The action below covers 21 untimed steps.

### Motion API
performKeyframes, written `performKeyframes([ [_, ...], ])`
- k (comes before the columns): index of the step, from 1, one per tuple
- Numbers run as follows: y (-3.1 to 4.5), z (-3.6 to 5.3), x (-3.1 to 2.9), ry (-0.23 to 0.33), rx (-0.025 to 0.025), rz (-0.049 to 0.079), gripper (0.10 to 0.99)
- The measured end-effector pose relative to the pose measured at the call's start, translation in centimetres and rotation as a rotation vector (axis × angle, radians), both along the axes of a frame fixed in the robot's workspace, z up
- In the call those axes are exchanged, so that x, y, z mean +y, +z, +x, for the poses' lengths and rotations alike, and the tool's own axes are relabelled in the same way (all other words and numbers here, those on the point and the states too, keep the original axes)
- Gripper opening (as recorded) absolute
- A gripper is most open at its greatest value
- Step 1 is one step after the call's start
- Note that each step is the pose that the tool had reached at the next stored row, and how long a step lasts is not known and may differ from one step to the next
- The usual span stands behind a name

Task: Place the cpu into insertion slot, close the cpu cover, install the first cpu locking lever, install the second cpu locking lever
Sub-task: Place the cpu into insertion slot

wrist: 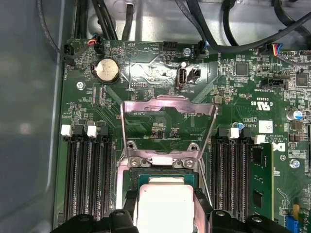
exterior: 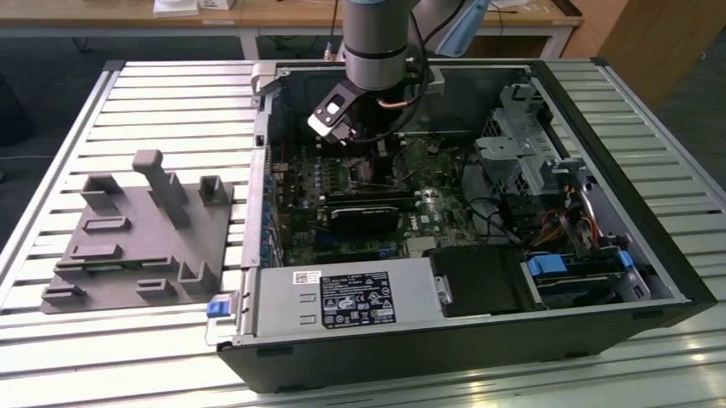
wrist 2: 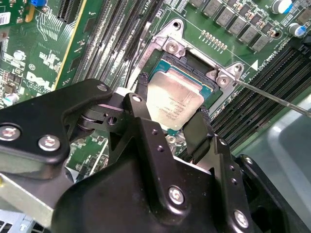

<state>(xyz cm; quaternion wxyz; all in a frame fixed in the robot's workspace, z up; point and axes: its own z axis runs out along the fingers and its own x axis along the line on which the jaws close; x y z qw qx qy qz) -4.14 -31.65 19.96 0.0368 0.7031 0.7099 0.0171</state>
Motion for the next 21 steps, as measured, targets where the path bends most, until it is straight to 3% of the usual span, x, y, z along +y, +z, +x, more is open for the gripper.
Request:
performKeyframes([
  [10, -0.62, 0.0, 0.18, 0.0, 0.0004, 0.0, 0.541],
  [21, -0.68, 0.0, 0.21, 0.0, 0.0001, 0.0, 0.541],
])
